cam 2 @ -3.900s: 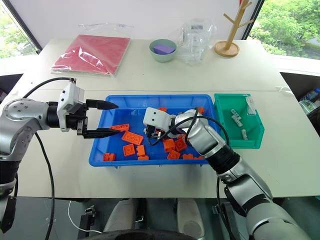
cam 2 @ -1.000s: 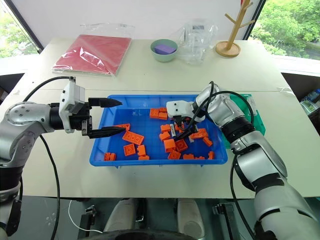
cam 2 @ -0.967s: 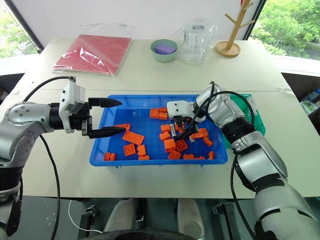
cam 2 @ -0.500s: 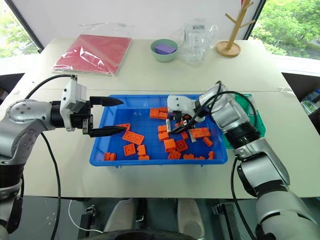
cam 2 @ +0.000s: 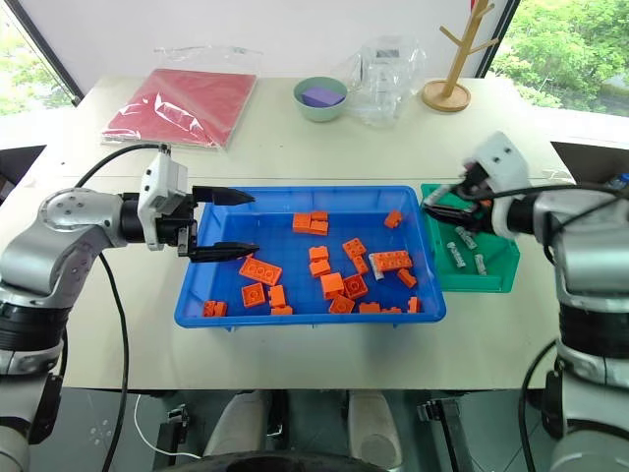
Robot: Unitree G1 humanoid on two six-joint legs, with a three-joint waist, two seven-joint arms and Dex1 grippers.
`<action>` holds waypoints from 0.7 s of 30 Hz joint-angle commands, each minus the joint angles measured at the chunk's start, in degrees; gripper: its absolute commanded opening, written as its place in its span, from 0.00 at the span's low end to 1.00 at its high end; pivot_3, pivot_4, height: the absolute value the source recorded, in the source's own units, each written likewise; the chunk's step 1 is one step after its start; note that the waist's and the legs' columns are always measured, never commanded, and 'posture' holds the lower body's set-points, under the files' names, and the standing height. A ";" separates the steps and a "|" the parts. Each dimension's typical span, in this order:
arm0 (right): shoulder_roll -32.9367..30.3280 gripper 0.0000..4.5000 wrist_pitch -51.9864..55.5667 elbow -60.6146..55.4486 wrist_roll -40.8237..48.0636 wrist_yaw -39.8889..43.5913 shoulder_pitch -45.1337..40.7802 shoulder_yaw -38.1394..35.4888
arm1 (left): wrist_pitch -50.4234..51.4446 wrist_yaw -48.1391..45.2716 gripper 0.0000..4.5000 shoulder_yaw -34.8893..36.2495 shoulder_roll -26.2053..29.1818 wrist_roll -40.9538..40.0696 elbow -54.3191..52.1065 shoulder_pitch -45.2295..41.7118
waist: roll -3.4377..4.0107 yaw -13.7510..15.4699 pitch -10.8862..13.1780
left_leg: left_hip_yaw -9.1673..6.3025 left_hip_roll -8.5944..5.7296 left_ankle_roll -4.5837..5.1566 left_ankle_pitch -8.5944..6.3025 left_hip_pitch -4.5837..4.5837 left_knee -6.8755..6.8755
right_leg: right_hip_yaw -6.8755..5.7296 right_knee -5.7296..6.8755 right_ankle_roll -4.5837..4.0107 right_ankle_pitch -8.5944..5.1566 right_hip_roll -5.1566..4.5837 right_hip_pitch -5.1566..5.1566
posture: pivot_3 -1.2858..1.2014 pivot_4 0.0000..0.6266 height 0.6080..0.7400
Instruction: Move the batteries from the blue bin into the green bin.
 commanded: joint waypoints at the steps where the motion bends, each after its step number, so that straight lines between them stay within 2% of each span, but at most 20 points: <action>1: 0.23 0.49 2.77 -5.10 1.94 -4.40 3.45 -6.08 | -2.12 -1.37 1.00 -0.26 -0.35 0.93 1.07 -1.76 | 0.01 0.06 0.00 | 0.00 0.00 0.00 0.00 0.01 0.00 | 0.03 0.00 0.00 0.00 0.00 0.00 | 0.52 0.24 0.97; 3: -0.06 0.49 3.64 -6.17 2.97 -5.92 5.64 -7.37 | -2.33 -1.93 1.00 -0.27 -0.61 0.91 1.86 -2.53 | 0.01 0.16 0.00 | 0.00 -0.01 0.00 0.00 0.00 0.02 | 0.02 -0.01 -0.01 -0.01 0.00 0.01 | 0.52 0.24 0.97; 7: -2.64 0.93 1.33 -5.18 3.43 -8.19 8.16 -6.54 | -2.90 -2.86 1.00 -0.32 -1.47 1.32 4.37 -4.67 | 0.00 0.23 0.00 | -0.02 -0.03 0.00 0.00 -0.02 0.05 | 0.05 -0.04 -0.04 -0.02 -0.01 0.04 | 0.52 0.24 0.97; 8: -3.83 0.98 -0.30 -4.27 3.24 -8.30 8.21 -5.67 | -3.03 -2.87 1.00 -0.39 -1.69 1.44 4.64 -4.92 | 0.00 0.22 0.00 | -0.04 -0.03 0.00 0.00 -0.01 0.05 | 0.06 -0.04 -0.04 -0.03 -0.02 0.04 | 0.52 0.24 0.97; 11: -7.63 0.98 -3.47 -2.23 5.03 -6.17 6.53 -3.02 | -2.94 -2.84 1.00 -0.47 -2.15 1.34 4.48 -5.03 | 0.00 0.09 0.00 | -0.04 -0.04 0.01 0.00 -0.01 0.04 | 0.09 -0.06 -0.04 -0.03 -0.02 0.03 | 0.52 0.24 0.97; 15: -12.52 0.98 -10.20 1.00 9.48 2.01 -1.27 2.90 | -2.27 -2.68 1.00 -0.17 -2.22 0.99 3.07 -4.40 | 0.01 -0.28 0.01 | -0.11 -0.01 0.01 0.00 0.01 0.02 | 0.10 -0.04 -0.02 -0.02 0.03 0.02 | 0.52 0.24 0.97; 18: -14.97 0.98 -17.30 3.88 10.78 10.00 -7.42 9.62 | -2.01 -2.57 1.00 0.12 -2.05 0.89 2.68 -4.10 | 0.02 -0.17 0.02 | -0.13 0.02 0.01 0.00 0.03 0.00 | 0.10 -0.04 0.01 -0.01 0.06 0.00 | 0.52 0.24 0.97; 21: -15.11 0.98 -25.88 8.78 7.87 19.25 -14.64 20.51 | -1.67 -2.31 1.00 0.51 -1.66 0.73 1.76 -3.33 | 0.02 -0.07 0.01 | -0.13 0.03 0.01 -0.01 0.01 0.00 | 0.06 -0.07 0.02 -0.03 0.07 0.02 | 0.52 0.24 0.97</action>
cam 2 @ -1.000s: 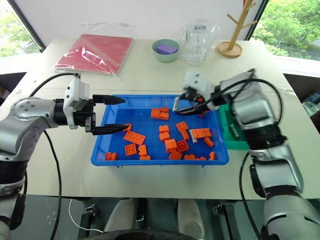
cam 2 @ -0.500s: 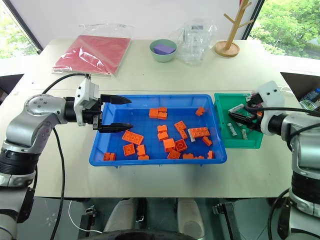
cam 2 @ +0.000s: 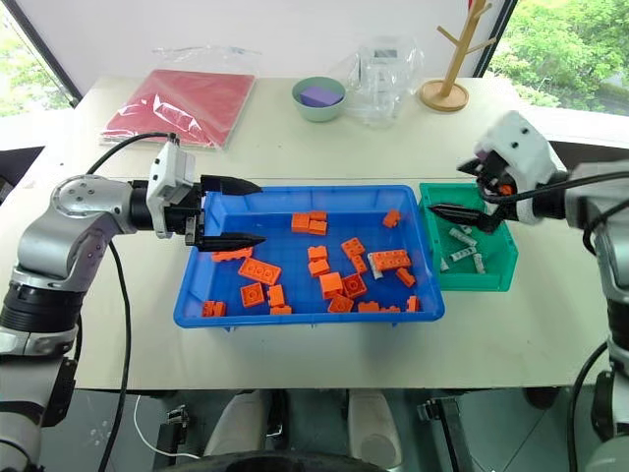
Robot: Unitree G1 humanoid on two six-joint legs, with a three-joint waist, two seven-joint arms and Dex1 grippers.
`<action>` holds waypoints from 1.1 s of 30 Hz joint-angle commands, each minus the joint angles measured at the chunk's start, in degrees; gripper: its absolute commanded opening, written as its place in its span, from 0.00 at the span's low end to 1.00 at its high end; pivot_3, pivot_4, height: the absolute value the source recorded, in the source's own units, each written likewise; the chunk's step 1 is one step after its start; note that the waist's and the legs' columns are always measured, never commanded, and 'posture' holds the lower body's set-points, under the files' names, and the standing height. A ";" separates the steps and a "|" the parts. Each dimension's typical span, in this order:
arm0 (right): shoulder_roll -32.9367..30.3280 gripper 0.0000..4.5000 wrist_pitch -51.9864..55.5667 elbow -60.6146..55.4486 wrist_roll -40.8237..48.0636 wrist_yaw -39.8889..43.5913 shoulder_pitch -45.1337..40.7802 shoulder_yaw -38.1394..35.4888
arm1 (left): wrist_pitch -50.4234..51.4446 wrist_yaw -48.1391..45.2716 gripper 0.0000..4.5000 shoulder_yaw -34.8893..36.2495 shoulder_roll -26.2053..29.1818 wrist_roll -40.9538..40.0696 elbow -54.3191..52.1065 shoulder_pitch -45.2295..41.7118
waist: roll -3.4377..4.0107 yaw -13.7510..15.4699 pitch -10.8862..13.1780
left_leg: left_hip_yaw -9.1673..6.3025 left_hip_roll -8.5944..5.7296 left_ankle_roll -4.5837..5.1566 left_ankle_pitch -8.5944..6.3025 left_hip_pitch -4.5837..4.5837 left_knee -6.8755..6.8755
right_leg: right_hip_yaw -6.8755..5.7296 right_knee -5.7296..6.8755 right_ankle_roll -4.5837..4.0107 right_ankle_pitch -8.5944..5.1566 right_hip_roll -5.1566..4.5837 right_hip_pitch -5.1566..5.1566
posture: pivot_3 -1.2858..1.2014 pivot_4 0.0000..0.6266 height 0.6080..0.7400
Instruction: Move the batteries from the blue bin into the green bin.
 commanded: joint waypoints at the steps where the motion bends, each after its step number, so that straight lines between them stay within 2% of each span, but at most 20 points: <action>1: -0.20 0.98 -9.94 5.20 -3.17 9.94 -6.08 10.34 | 0.41 0.19 1.00 1.25 0.60 -0.74 -2.52 0.38 | 0.00 0.02 0.00 | 0.00 0.00 0.00 0.00 -0.01 0.00 | 0.00 -0.01 0.00 0.00 -0.01 0.00 | 0.52 0.24 0.97; 4: 0.79 0.98 -16.58 12.07 -8.24 16.45 -10.77 19.01 | 0.97 0.99 1.00 1.74 0.83 -0.92 -3.64 0.86 | -0.02 0.32 0.01 | 0.08 -0.03 0.00 0.00 -0.05 0.03 | -0.01 -0.02 -0.02 -0.01 -0.06 -0.01 | 0.52 0.24 0.97; 9: 5.08 0.98 -23.95 21.76 -14.46 19.83 -14.62 26.37 | 2.52 3.03 1.00 3.46 1.66 -1.66 -6.65 2.86 | -0.02 0.24 0.01 | 0.18 -0.05 0.00 0.00 -0.07 0.05 | 0.01 -0.02 0.01 0.01 -0.10 -0.03 | 0.52 0.24 0.97; 14: 5.77 0.98 -32.28 24.08 -16.88 24.02 -12.66 28.93 | 3.68 3.63 1.00 4.55 3.04 -2.41 -9.98 5.70 | -0.01 0.20 0.02 | 0.17 -0.03 -0.01 0.00 -0.07 0.02 | -0.03 0.06 0.12 0.07 -0.07 -0.08 | 0.52 0.24 0.97; 20: 10.55 0.98 -32.63 28.78 -19.66 20.64 -13.28 28.54 | 4.95 4.99 1.00 5.01 3.65 -3.09 -11.75 6.54 | -0.04 0.20 0.00 | 0.18 -0.02 -0.03 0.02 -0.03 0.10 | -0.02 0.06 0.00 0.01 -0.09 -0.01 | 0.52 0.24 0.97; 24: 11.41 0.98 -34.37 30.35 -21.98 19.15 -12.90 28.86 | 5.94 5.20 1.00 5.39 4.13 -4.02 -13.17 7.04 | -0.09 0.10 -0.03 | 0.17 -0.02 -0.03 0.02 0.05 0.09 | -0.03 0.06 -0.01 0.00 -0.08 0.09 | 0.52 0.24 0.97; 27: 12.69 0.81 -33.83 31.06 -21.87 18.32 -12.58 27.96 | 6.02 5.17 1.00 5.28 4.23 -4.25 -13.09 6.57 | -0.13 0.09 -0.05 | 0.16 -0.02 -0.03 0.02 0.10 0.10 | -0.05 0.06 -0.02 0.00 -0.07 0.16 | 0.52 0.24 0.97; 33: 12.90 0.15 -32.22 28.51 -22.15 18.44 -11.59 26.79 | 5.44 4.81 1.00 4.56 3.66 -4.12 -11.95 5.11 | -0.15 0.12 -0.07 | 0.15 -0.02 -0.04 0.02 0.13 0.11 | -0.04 0.06 -0.04 -0.01 -0.07 0.20 | 0.52 0.24 0.97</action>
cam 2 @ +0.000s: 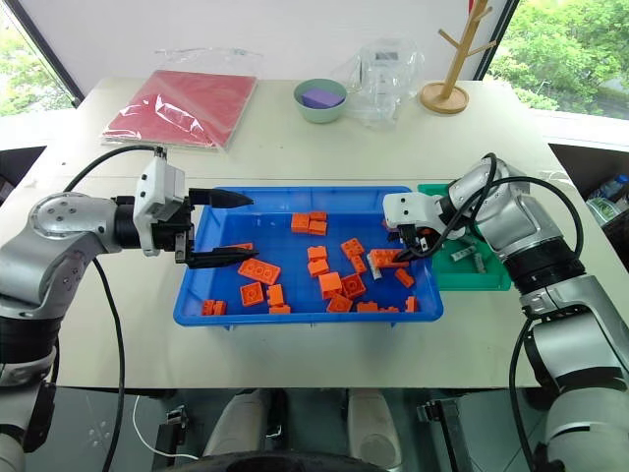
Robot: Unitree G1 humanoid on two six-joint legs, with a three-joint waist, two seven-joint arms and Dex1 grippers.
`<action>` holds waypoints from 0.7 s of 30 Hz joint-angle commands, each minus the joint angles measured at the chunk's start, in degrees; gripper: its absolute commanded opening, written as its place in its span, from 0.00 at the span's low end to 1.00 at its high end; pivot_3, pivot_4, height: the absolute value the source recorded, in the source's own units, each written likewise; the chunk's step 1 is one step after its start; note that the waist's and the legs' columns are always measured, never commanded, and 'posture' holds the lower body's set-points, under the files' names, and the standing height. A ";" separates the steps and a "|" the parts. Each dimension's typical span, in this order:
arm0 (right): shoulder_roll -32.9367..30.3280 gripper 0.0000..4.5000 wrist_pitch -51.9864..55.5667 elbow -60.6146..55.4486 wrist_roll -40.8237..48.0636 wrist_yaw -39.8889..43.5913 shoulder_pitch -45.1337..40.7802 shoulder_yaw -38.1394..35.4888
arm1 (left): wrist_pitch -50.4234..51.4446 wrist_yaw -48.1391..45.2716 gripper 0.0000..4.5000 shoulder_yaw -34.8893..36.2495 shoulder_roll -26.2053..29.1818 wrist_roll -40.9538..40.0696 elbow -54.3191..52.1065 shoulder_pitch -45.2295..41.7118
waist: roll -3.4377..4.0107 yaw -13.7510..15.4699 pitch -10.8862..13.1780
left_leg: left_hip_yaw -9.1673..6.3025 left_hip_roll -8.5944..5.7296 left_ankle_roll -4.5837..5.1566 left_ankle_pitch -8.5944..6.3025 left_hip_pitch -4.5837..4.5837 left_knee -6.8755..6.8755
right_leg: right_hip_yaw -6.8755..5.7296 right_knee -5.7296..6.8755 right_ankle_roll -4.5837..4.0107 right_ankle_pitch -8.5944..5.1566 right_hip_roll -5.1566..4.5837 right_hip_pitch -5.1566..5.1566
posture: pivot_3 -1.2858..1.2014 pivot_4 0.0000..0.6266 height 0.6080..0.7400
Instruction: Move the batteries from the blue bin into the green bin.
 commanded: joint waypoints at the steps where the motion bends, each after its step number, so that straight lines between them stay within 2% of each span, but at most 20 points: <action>1: 0.10 0.15 1.57 -2.44 -0.09 0.19 1.14 -0.60 | -0.91 -0.31 1.00 0.95 0.09 -0.65 -0.32 -1.58 | 0.00 0.02 0.00 | 0.00 0.00 0.00 0.00 0.00 0.00 | 0.00 0.00 0.00 0.00 0.00 0.00 | 0.52 0.24 0.97; 7: -0.89 0.15 4.73 -5.36 0.92 0.56 0.56 -2.25 | -2.12 -0.72 1.00 -0.05 -0.92 0.03 1.50 -2.62 | 0.01 0.02 0.00 | 0.00 0.00 0.00 0.00 -0.02 -0.02 | -0.01 0.01 0.04 0.02 0.01 -0.04 | 0.52 0.24 0.97; 10: -2.03 0.35 5.12 -7.41 1.40 1.24 0.49 -2.83 | -2.77 -0.92 1.00 -0.63 -1.39 0.34 2.66 -3.31 | 0.03 0.15 0.02 | 0.00 0.00 0.00 0.00 -0.05 -0.02 | -0.01 0.01 0.04 0.02 0.00 -0.07 | 0.52 0.24 0.97; 14: -3.21 0.79 5.20 -9.34 0.60 0.36 -0.46 -3.21 | -3.35 -1.39 1.00 -0.98 -1.90 0.69 4.00 -4.12 | 0.03 0.18 0.02 | 0.01 -0.01 0.00 0.00 -0.07 -0.02 | -0.01 0.00 0.05 0.03 0.00 -0.09 | 0.52 0.24 0.97; 21: -2.59 0.79 9.09 -14.13 2.18 1.88 -1.31 -2.84 | -3.99 -1.61 1.00 -1.30 -2.77 1.24 5.14 -4.75 | 0.03 0.08 0.02 | 0.01 0.00 0.00 0.00 -0.08 -0.02 | -0.01 0.01 0.08 0.05 0.00 -0.12 | 0.52 0.24 0.97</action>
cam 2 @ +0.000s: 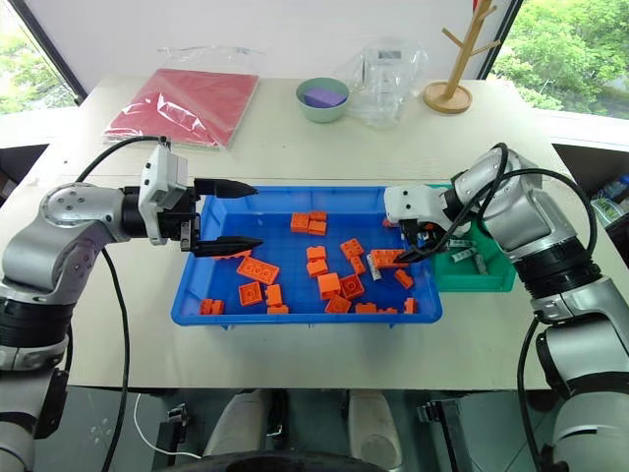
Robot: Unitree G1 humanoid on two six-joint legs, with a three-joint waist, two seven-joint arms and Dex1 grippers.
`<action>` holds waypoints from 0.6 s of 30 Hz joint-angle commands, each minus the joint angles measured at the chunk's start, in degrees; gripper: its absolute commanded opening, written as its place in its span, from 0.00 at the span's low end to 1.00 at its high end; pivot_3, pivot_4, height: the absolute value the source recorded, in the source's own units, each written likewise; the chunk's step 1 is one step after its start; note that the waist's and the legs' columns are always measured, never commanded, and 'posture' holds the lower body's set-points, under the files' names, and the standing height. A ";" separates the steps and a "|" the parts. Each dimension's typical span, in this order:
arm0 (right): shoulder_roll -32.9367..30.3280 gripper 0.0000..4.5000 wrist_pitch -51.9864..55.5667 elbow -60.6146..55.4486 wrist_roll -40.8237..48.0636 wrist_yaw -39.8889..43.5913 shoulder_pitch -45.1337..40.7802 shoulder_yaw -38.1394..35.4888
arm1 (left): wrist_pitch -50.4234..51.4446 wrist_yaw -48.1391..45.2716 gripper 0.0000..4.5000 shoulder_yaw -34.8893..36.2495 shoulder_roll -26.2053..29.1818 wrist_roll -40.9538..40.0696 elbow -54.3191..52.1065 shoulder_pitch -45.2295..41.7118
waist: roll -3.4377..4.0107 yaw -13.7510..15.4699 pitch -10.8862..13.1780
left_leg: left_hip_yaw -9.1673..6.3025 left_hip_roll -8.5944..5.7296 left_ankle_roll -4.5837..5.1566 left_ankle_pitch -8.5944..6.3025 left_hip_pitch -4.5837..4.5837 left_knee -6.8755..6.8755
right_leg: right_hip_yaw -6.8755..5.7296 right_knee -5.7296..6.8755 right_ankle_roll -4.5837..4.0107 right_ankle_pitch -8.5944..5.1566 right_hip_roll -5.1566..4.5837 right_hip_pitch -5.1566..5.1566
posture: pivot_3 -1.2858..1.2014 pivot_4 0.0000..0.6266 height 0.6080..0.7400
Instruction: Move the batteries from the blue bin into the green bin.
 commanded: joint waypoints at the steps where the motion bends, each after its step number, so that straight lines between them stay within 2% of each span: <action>1: 0.35 0.79 0.06 -2.97 -0.07 0.27 -0.52 -0.03 | -1.10 -0.26 1.00 0.13 -0.12 0.20 -0.49 -1.45 | 0.00 0.02 0.00 | -0.01 0.00 0.00 0.00 0.00 0.00 | -0.01 0.00 0.05 0.03 0.00 0.00 | 0.52 0.24 0.97; 11: 3.41 0.79 -0.56 -1.63 -4.73 -0.49 -1.70 4.72 | -0.60 -0.03 1.00 0.78 0.21 0.28 -1.18 -1.37 | 0.00 0.08 0.00 | 0.00 0.00 0.00 0.00 -0.01 -0.01 | -0.02 0.00 0.03 0.02 -0.01 0.00 | 0.52 0.24 0.97; 18: 5.05 0.79 -2.61 3.65 -7.39 -0.78 -2.08 6.37 | -0.35 0.33 1.00 1.51 0.71 0.02 -1.97 -0.47 | 0.00 0.07 0.00 | 0.01 -0.01 0.00 0.00 -0.02 0.00 | -0.02 0.00 0.04 0.02 -0.01 0.00 | 0.52 0.24 0.97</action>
